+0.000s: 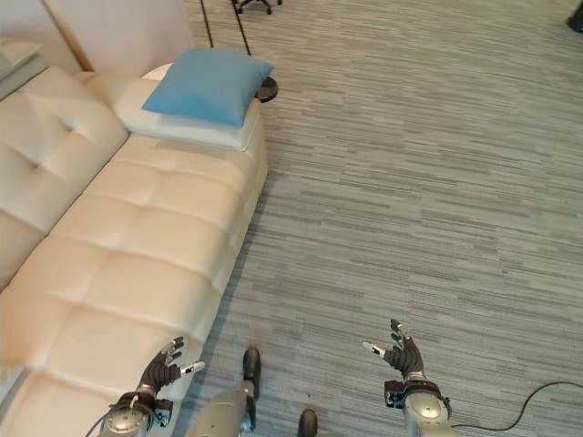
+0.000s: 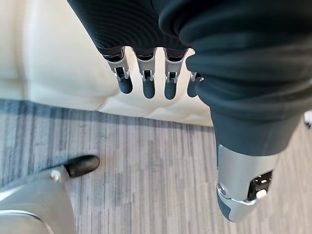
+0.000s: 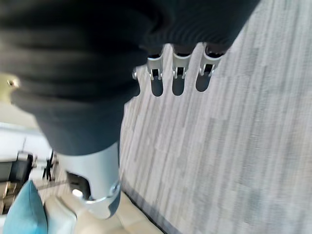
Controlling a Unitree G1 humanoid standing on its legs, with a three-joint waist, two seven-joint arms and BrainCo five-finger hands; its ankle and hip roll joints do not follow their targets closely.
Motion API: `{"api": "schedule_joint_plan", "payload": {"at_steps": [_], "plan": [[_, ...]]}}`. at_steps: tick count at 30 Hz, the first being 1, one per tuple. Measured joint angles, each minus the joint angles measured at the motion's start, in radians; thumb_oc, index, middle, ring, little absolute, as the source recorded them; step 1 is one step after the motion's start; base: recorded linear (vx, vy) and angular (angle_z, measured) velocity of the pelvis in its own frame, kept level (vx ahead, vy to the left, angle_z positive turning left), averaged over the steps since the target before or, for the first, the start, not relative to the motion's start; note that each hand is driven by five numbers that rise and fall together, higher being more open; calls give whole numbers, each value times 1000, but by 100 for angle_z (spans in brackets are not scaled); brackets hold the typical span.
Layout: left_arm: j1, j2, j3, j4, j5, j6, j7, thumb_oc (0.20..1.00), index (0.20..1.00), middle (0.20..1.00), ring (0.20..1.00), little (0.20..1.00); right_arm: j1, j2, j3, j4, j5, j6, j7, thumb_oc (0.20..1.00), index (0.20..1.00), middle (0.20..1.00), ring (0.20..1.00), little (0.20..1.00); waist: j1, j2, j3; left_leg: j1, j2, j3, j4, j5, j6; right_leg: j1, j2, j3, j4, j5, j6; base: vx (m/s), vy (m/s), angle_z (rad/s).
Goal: Pick up all the scattered cushions and arrange them neatly on the sofa.
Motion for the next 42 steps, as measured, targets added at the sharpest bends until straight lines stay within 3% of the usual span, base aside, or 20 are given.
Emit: {"api": "schedule_joint_plan", "payload": {"at_steps": [1,3,5,6,10,11,15,19,20,21,23,26,27,28,29,31,34,36,39,42], "plan": [[7,9,-1,-8,0,0,0,1000,1000,1000,1000,1000,4,11,2,-11,-1,0,8,1000,1000,1000,1000,1000,-2,-9,-6,12,-15,30,17,-3,56,-50,-19,25,133,-32,22,357,230,-67],[-5,30,3,-12,0,-1,0,1000,1000,1000,1000,1000,-4,16,29,-44,-6,0,21,1000,1000,1000,1000,1000,2,-28,-5,40,-40,60,33,-29,95,-193,-70,40,444,-61,80,330,243,-26],[-22,56,3,-13,4,-1,2,1000,1000,1000,1000,1000,-16,43,35,-41,-19,0,31,1000,1000,1000,1000,1000,8,-55,9,90,-69,94,37,-110,121,-299,-143,33,653,-2,89,371,210,-34],[-21,53,10,-9,4,0,5,1000,1000,1000,1000,1000,-35,54,42,-38,-19,0,36,1000,1000,1000,1000,1000,8,-48,18,119,-65,97,32,-101,126,-346,-152,4,676,-15,67,446,157,-48],[-37,50,33,-6,5,-3,13,1000,1000,1000,1000,1000,-42,51,56,-60,-18,-1,48,1000,1000,1000,1000,1000,-22,-20,39,190,-65,79,-16,-105,117,-405,-123,-86,433,-12,55,511,25,7],[-38,43,41,-4,5,-6,15,1000,1000,1000,1000,1000,-42,42,66,-66,-18,-2,47,1000,1000,1000,1000,1000,-27,-14,43,206,-68,78,-28,-158,86,-444,-116,-130,297,18,69,569,-73,-10],[-58,20,45,40,22,-3,15,1000,1000,1000,1000,1000,-55,40,54,-62,-19,0,46,1000,1000,1000,1000,1000,-65,-26,57,253,-96,44,-42,-198,79,-481,-107,-161,-145,205,100,610,-141,23],[-37,-8,37,35,45,-4,14,1000,1000,1000,1000,1000,-2,42,32,-54,-19,5,47,1000,1000,1000,1000,1000,-94,-14,53,380,-87,-25,-30,-280,56,-443,-113,-219,-140,271,72,625,-259,53],[-5,-11,37,29,45,-9,12,1000,1000,1000,1000,1000,28,40,33,-47,-19,5,51,1000,1000,1000,1000,1000,-105,1,31,424,-63,-40,-46,-305,23,-415,-108,-211,-61,265,57,558,-376,70],[3,-12,29,30,45,-9,12,1000,1000,1000,1000,1000,35,33,32,-27,-19,7,52,1000,1000,1000,1000,1000,-107,3,18,452,-36,-50,-13,-317,-5,-402,-91,-211,-29,322,6,523,-397,73],[1,-15,18,35,43,-8,11,1000,1000,1000,1000,1000,17,23,26,7,-20,12,49,1000,1000,1000,1000,1000,-102,20,11,327,13,-44,296,-344,-64,-379,-53,-211,4,323,-72,435,-366,23],[5,-20,-4,35,43,-7,4,1000,1000,1000,1000,1000,-41,-25,26,-1,-19,7,44,1000,1000,1000,1000,1000,-74,61,10,129,110,-30,746,-171,-81,-319,25,-209,13,267,-143,440,-249,-41],[-4,-19,-1,29,42,-8,0,1000,1000,1000,1000,1000,-61,-28,25,-2,-19,4,36,1000,1000,1000,1000,1000,-68,52,13,76,122,-20,787,-174,-82,-285,37,-195,6,227,-175,622,-244,-17],[-24,-15,-1,26,34,-10,-2,1000,1000,1000,1000,1000,-73,-24,15,-8,-18,2,25,1000,1000,1000,1000,1000,-68,36,23,35,120,6,777,-206,-44,-253,39,-185,-13,205,-183,549,-86,-23],[-39,-13,0,23,31,-16,-1,1000,1000,1000,1000,1000,-74,-19,6,-7,-18,3,16,1000,1000,1000,1000,1000,-50,3,41,25,105,35,701,-227,-41,-215,29,-172,-36,225,-164,360,-13,-28],[-34,-10,0,24,31,-16,-2,1000,1000,1000,1000,1000,-76,-17,-4,-27,-17,-4,8,1000,1000,1000,1000,1000,-41,1,43,-35,85,70,544,-232,-50,-146,37,-167,-82,201,-159,484,14,-26],[-29,-9,3,24,31,-18,-2,1000,1000,1000,1000,1000,-77,-20,-5,-24,-18,-3,0,1000,1000,1000,1000,1000,-33,8,48,-91,54,126,191,-185,-53,-36,58,-179,-166,160,-99,501,31,-5],[-28,-15,6,28,32,-16,-1,1000,1000,1000,1000,1000,-66,-20,-5,-11,-18,-1,-4,1000,1000,1000,1000,1000,-19,27,46,-100,45,141,36,-115,-50,31,83,-180,-207,155,-100,559,55,-13],[-17,-30,46,36,32,-12,1,1000,1000,1000,1000,1000,-55,-19,-6,-4,-19,-1,-9,1000,1000,1000,1000,1000,-9,36,43,-106,23,205,-11,-60,-27,106,88,-177,-223,107,-85,551,100,-12],[38,-51,114,41,32,-6,5,1000,1000,1000,1000,1000,-23,-14,-2,-8,-22,6,5,1000,1000,1000,1000,1000,16,46,24,-23,12,188,-8,-6,60,174,90,-125,-156,17,-42,530,178,-36]]}}
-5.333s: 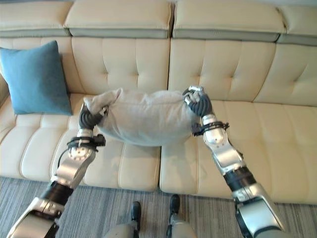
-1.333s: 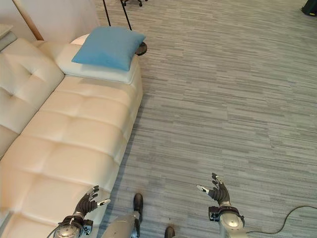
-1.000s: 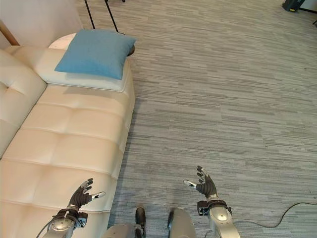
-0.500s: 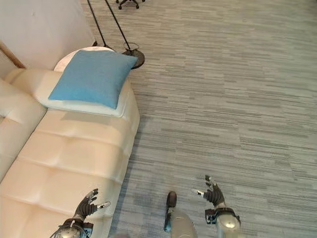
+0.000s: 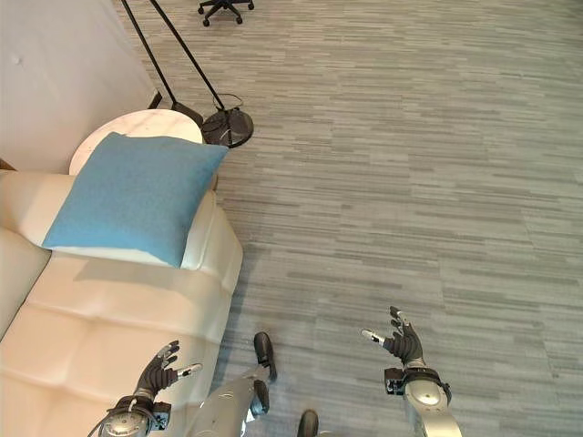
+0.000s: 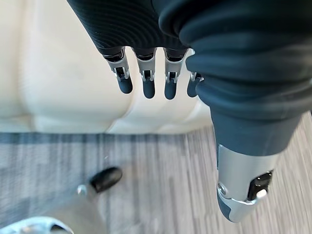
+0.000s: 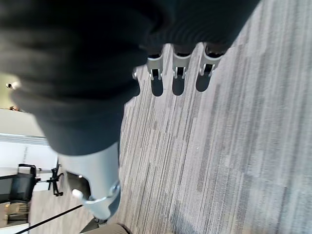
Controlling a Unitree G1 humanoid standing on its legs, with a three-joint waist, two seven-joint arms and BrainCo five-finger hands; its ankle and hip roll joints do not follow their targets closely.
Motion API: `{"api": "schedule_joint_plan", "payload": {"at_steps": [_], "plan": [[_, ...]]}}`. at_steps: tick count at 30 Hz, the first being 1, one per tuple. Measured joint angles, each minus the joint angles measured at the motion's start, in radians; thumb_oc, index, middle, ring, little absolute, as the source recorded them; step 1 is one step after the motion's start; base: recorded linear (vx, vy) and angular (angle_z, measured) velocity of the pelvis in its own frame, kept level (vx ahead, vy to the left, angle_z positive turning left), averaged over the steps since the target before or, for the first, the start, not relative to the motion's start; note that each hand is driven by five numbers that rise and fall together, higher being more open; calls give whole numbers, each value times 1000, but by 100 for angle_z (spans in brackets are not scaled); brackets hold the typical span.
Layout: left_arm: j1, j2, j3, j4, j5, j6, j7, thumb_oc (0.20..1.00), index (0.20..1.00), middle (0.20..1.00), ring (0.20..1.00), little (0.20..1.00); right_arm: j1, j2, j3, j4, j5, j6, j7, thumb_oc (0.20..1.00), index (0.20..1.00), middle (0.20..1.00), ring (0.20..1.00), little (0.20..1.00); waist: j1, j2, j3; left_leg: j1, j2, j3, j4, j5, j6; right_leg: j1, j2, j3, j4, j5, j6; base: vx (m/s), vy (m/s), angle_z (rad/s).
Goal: Pick up all the scattered cushions and arrange them neatly on the sofa.
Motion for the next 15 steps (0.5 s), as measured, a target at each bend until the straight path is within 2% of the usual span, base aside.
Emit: {"api": "schedule_joint_plan", "payload": {"at_steps": [1,2,3,4,5,6,7,8,9,10,11,13,14,15], "plan": [[9,0,6,13,0,5,3,1000,1000,1000,1000,1000,19,7,4,-7,-8,8,9,1000,1000,1000,1000,1000,4,-11,-12,28,-5,-5,14,10,18,-41,-26,-2,152,-54,42,205,157,-12],[22,10,3,8,0,4,3,1000,1000,1000,1000,1000,34,13,6,-21,-18,10,11,1000,1000,1000,1000,1000,9,-24,-32,43,-18,-3,9,16,48,-74,-45,0,241,-76,63,291,219,2],[19,19,8,18,-1,5,3,1000,1000,1000,1000,1000,44,19,10,-29,-19,13,20,1000,1000,1000,1000,1000,7,-54,-46,75,-51,-4,2,-4,55,-135,-81,4,427,-87,77,298,190,17],[10,21,9,25,-1,8,5,1000,1000,1000,1000,1000,44,18,13,-30,-20,15,23,1000,1000,1000,1000,1000,4,-59,-45,93,-57,-12,-4,8,65,-190,-112,-1,564,-98,94,307,148,46],[1,32,4,18,-2,3,7,1000,1000,1000,1000,1000,49,22,20,-38,-28,15,29,1000,1000,1000,1000,1000,3,-77,-53,121,-91,-50,-10,-17,76,-273,-165,0,743,-90,113,340,112,44],[-3,34,4,16,-3,1,10,1000,1000,1000,1000,1000,44,27,26,-38,-33,15,29,1000,1000,1000,1000,1000,6,-78,-48,141,-109,-72,-12,-50,99,-304,-185,4,786,-92,111,337,76,64],[-11,35,2,20,-7,3,12,1000,1000,1000,1000,1000,31,31,38,-41,-38,16,31,1000,1000,1000,1000,1000,1,-77,-48,164,-123,-104,-16,-50,96,-359,-210,7,837,-99,99,394,19,61],[-25,30,-1,21,-7,4,17,1000,1000,1000,1000,1000,27,33,37,-44,-39,15,33,1000,1000,1000,1000,1000,-2,-59,-37,181,-122,-134,-22,-51,98,-386,-201,11,821,-115,88,364,-19,108],[-35,23,0,11,-10,-2,19,1000,1000,1000,1000,1000,18,33,38,-57,-38,15,38,1000,1000,1000,1000,1000,-12,-35,-23,202,-121,-184,-32,-54,86,-440,-181,13,750,-120,89,363,-49,112],[-36,21,-1,11,-15,-2,23,1000,1000,1000,1000,1000,16,34,37,-58,-37,14,42,1000,1000,1000,1000,1000,-15,-22,-14,225,-119,-215,-43,-66,72,-464,-155,37,636,-112,82,349,-78,108],[-35,21,0,11,-23,-2,24,1000,1000,1000,1000,1000,14,33,37,-58,-36,14,43,1000,1000,1000,1000,1000,-13,-19,-11,234,-120,-226,-44,-67,74,-490,-145,48,589,-100,77,363,-92,83],[-29,16,3,26,-38,-2,30,1000,1000,1000,1000,1000,12,31,37,-59,-36,12,44,1000,1000,1000,1000,1000,-14,-18,-4,246,-128,-287,-33,-117,79,-579,-100,122,458,-40,84,370,-107,102],[-4,21,0,35,-38,2,28,1000,1000,1000,1000,1000,21,31,33,-53,-35,15,43,1000,1000,1000,1000,1000,-31,-32,10,287,-141,-337,-30,-125,79,-602,-73,220,292,63,92,466,-193,111],[9,19,0,38,-37,2,29,1000,1000,1000,1000,1000,22,32,34,-43,-35,16,44,1000,1000,1000,1000,1000,-26,-35,13,305,-146,-367,-27,-133,73,-607,-56,237,251,100,88,397,-224,153]]}}
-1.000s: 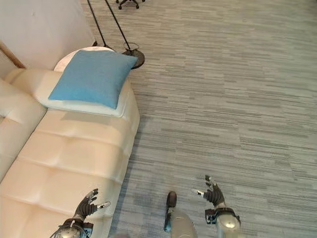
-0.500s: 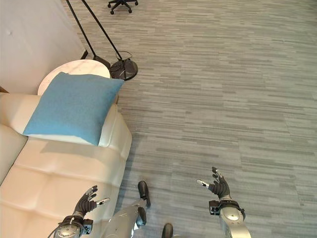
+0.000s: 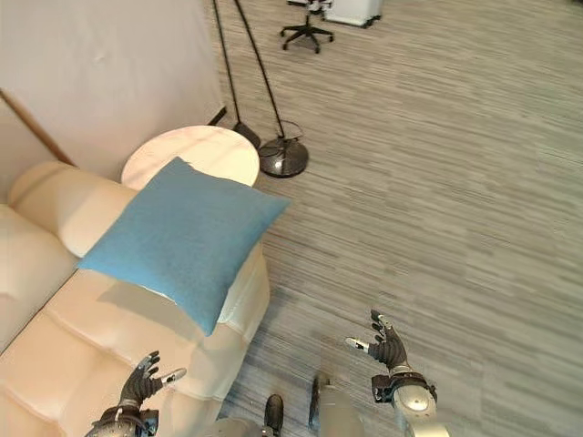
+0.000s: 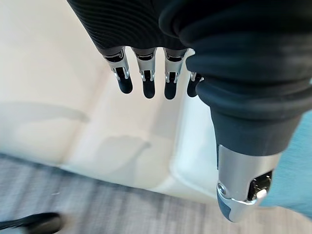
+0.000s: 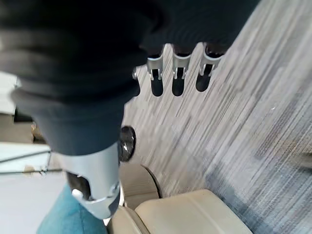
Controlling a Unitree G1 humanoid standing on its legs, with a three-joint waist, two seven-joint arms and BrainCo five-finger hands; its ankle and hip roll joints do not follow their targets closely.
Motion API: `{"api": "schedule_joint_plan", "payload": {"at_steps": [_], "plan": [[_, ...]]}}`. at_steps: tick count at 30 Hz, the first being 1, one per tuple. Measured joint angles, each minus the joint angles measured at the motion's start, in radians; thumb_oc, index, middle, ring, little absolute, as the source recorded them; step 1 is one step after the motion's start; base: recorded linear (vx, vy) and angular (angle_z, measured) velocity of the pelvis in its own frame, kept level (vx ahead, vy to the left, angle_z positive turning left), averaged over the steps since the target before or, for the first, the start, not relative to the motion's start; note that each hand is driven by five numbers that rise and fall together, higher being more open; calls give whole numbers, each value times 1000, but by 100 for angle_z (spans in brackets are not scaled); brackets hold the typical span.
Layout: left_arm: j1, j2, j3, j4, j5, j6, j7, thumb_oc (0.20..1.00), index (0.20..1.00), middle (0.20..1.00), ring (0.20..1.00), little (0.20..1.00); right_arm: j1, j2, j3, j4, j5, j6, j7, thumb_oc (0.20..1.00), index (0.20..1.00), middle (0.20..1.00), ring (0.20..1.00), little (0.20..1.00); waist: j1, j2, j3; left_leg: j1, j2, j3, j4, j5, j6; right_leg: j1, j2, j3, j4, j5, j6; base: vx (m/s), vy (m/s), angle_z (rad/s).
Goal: Pick up all the scattered cushions and arrange them neatly on the sofa.
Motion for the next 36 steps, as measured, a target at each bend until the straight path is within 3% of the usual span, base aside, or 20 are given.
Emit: {"api": "schedule_joint_plan", "payload": {"at_steps": [1,2,3,4,5,6,10,11,12,16,17,18,19,20,21,24,26,27,31,36], "plan": [[-1,-11,-3,21,1,5,-2,1000,1000,1000,1000,1000,20,3,-9,12,0,0,-4,1000,1000,1000,1000,1000,-17,16,0,-8,2,-95,39,-34,-25,36,33,114,-92,29,34,338,-233,205],[-21,-5,-28,21,1,1,-3,1000,1000,1000,1000,1000,69,13,-27,21,1,1,-10,1000,1000,1000,1000,1000,-65,14,-4,-8,-3,-183,67,-35,-29,70,8,115,-169,50,33,274,-315,265],[-19,19,-39,-3,1,-15,-7,1000,1000,1000,1000,1000,95,27,-24,35,2,2,-3,1000,1000,1000,1000,1000,-54,-34,-8,30,-28,-222,36,-36,-38,74,-29,61,-150,67,9,208,-244,211],[-7,19,-36,6,0,-17,-5,1000,1000,1000,1000,1000,79,34,-21,71,4,0,-3,1000,1000,1000,1000,1000,-29,-52,-12,42,-33,-241,31,-48,-48,74,-40,57,-124,125,-21,207,-288,119],[-7,10,-42,26,0,-10,1,1000,1000,1000,1000,1000,50,33,-26,110,11,2,-5,1000,1000,1000,1000,1000,-34,-34,-20,40,-20,-276,63,-77,-66,80,-38,11,-102,135,-23,109,-141,98],[-9,-1,-51,22,-1,-9,-2,1000,1000,1000,1000,1000,41,33,-45,107,19,1,-6,1000,1000,1000,1000,1000,-50,-20,-19,15,-12,-241,120,-101,-102,83,-41,-26,-103,140,-25,220,-269,127],[-22,-12,-52,27,-5,-13,-2,1000,1000,1000,1000,1000,-26,2,-60,103,24,-7,-8,1000,1000,1000,1000,1000,-50,7,-7,-132,49,46,408,-86,-153,144,-31,-102,-131,149,-114,156,-189,95],[-17,-14,-50,31,-10,-13,-3,1000,1000,1000,1000,1000,-39,-14,-62,103,40,-15,-17,1000,1000,1000,1000,1000,-36,-1,-2,-188,105,142,513,-77,-167,176,-19,-110,-134,130,-160,266,-209,59],[-25,-14,-48,35,-11,-12,-3,1000,1000,1000,1000,1000,-46,-14,-68,102,41,-19,-20,1000,1000,1000,1000,1000,-40,0,1,-213,145,202,509,-77,-167,198,-19,-149,-162,114,-167,304,-154,78],[-59,-17,-47,44,-10,-11,-5,1000,1000,1000,1000,1000,-35,-7,-79,102,56,-22,-28,1000,1000,1000,1000,1000,-65,-14,12,-236,175,338,258,-61,-177,291,-33,-237,-298,119,-150,307,-26,69],[-69,-18,-48,43,-10,-10,-6,1000,1000,1000,1000,1000,-24,-6,-77,104,60,-21,-36,1000,1000,1000,1000,1000,-65,-17,16,-236,180,392,208,-48,-189,320,-23,-255,-320,104,-129,320,42,56],[-73,-24,-48,46,-10,-7,-6,1000,1000,1000,1000,1000,-27,-8,-78,110,60,-21,-39,1000,1000,1000,1000,1000,-65,-12,15,-235,183,412,173,-42,-199,333,-14,-265,-331,60,-74,233,79,25],[-66,-43,-47,40,-11,-8,-6,1000,1000,1000,1000,1000,-38,-20,-81,118,58,-22,-39,1000,1000,1000,1000,1000,-41,44,8,-243,242,408,122,-30,-198,295,35,-271,-200,3,-90,211,103,-13],[-52,-35,-38,24,-10,-14,-7,1000,1000,1000,1000,1000,-36,-18,-80,101,57,-19,-38,1000,1000,1000,1000,1000,-36,19,4,-242,234,416,126,-19,-205,285,11,-267,-157,-24,-72,261,124,-33],[-52,-32,-29,38,-11,-7,-3,1000,1000,1000,1000,1000,-30,-22,-81,88,55,-21,-38,1000,1000,1000,1000,1000,-35,19,2,-232,236,390,124,-7,-200,300,24,-294,-165,31,-135,242,105,-19],[-24,-31,-15,42,-13,-2,-5,1000,1000,1000,1000,1000,-5,-29,-87,49,32,-18,-38,1000,1000,1000,1000,1000,-30,-1,-18,-196,165,363,103,-2,-169,318,20,-296,-178,21,-137,248,114,-7],[-11,-38,9,39,-18,-3,-3,1000,1000,1000,1000,1000,28,-43,-90,11,12,-11,-39,1000,1000,1000,1000,1000,-31,4,-28,-140,140,351,38,12,-146,329,29,-300,-165,19,-128,113,81,-2],[-3,-36,14,36,-20,-2,-3,1000,1000,1000,1000,1000,48,-52,-95,-21,-3,-2,-38,1000,1000,1000,1000,1000,-31,9,-32,-103,134,322,-6,40,-85,330,34,-305,-121,-6,-119,73,61,0],[-18,-18,20,22,-22,-4,2,1000,1000,1000,1000,1000,74,-69,-125,-141,-56,-1,-43,1000,1000,1000,1000,1000,-46,5,-28,-78,101,258,-12,46,-37,168,-29,-238,250,-116,-39,87,-3,40],[-55,15,44,19,-43,-7,28,1000,1000,1000,1000,1000,15,-87,-127,-176,-100,-12,-56,1000,1000,1000,1000,1000,-36,5,-23,-58,70,155,-41,56,-50,114,-31,-98,79,-111,-20,112,-88,68]]}}
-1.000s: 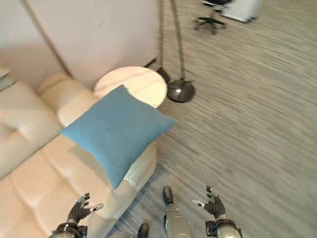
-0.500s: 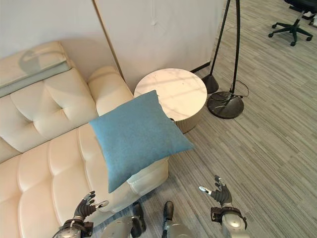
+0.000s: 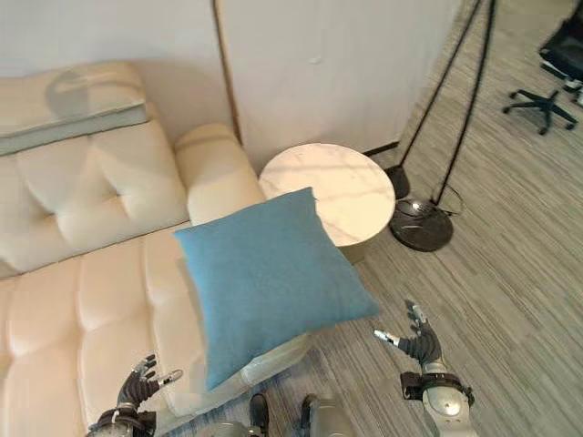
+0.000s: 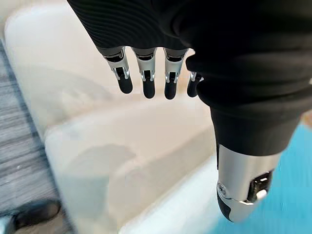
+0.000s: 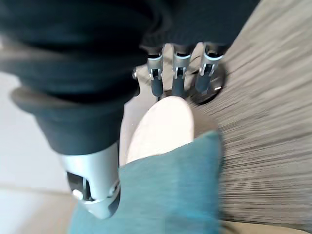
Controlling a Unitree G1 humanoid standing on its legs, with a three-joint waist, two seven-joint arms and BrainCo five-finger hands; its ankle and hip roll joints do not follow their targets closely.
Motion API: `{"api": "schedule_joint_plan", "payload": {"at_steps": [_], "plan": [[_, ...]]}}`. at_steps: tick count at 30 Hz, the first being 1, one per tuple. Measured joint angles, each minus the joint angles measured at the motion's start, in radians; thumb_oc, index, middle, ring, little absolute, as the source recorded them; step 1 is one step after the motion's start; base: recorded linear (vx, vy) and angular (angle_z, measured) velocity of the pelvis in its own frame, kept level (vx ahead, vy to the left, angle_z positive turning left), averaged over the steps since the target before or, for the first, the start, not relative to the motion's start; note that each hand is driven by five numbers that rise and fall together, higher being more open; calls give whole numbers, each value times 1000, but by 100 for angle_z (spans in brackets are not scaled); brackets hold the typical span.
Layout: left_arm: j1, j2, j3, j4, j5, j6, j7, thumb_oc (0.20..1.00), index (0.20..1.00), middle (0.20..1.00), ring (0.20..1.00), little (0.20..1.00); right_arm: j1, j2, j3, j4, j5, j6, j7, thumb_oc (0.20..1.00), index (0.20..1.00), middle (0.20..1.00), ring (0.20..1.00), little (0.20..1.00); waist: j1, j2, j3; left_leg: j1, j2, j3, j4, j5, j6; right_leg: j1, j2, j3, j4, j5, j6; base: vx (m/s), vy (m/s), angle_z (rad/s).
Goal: Pick up all the scattered cushions and arrange them neatly on the sofa.
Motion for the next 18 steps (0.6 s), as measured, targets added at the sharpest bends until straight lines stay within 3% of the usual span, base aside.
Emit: {"api": "schedule_joint_plan", "payload": {"at_steps": [1,3,4,6,7,11,14,17,18], "plan": [[3,11,-3,-13,-1,-3,0,1000,1000,1000,1000,1000,6,0,-6,-2,-1,0,-5,1000,1000,1000,1000,1000,-11,-12,-2,17,-13,-12,-8,1,0,19,-15,2,-57,38,0,47,-129,95],[27,16,10,-50,-9,-16,10,1000,1000,1000,1000,1000,-6,-5,-11,4,-20,0,-7,1000,1000,1000,1000,1000,16,-30,-5,36,-26,-13,-22,-3,-4,30,-37,-10,-83,148,-1,19,-167,36],[35,15,10,-65,-24,-15,16,1000,1000,1000,1000,1000,-32,-7,-25,3,-25,1,-14,1000,1000,1000,1000,1000,33,-23,-3,24,-17,-17,-22,-7,-12,39,-28,-28,-125,192,-19,17,-133,7],[45,11,8,-89,-40,-16,19,1000,1000,1000,1000,1000,-54,-27,-32,3,-41,3,-28,1000,1000,1000,1000,1000,31,-13,-5,2,0,-35,-25,-12,-37,68,-11,-42,-217,237,-31,-9,-103,18],[47,11,3,-107,-49,-16,18,1000,1000,1000,1000,1000,-80,-47,-27,6,-44,13,-33,1000,1000,1000,1000,1000,32,-14,-5,-5,9,-43,-33,-2,-41,91,0,-62,-284,280,-54,-64,-91,19],[-28,9,-13,-115,-94,-21,19,1000,1000,1000,1000,1000,-159,-78,-13,37,-48,13,-45,1000,1000,1000,1000,1000,32,-21,1,-36,22,-71,-45,10,-60,119,15,-93,-387,322,-63,-115,-63,19],[-155,26,-112,-112,-143,-29,38,1000,1000,1000,1000,1000,-302,-90,119,179,11,32,-52,1000,1000,1000,1000,1000,27,-29,38,-91,24,-90,-55,28,-83,73,16,-115,-401,338,-62,-142,-47,21],[-291,15,-199,-103,-165,-42,64,1000,1000,1000,1000,1000,-423,-57,228,264,83,36,-55,1000,1000,1000,1000,1000,27,-37,71,-156,26,-93,-48,44,-99,10,17,-121,-401,354,-61,-105,-18,11],[-369,-4,-224,-99,-172,-43,75,1000,1000,1000,1000,1000,-495,-22,252,288,117,40,-58,1000,1000,1000,1000,1000,30,-35,111,-182,26,-93,-45,55,-98,-15,16,-121,-401,366,-61,-88,-23,3]]}}
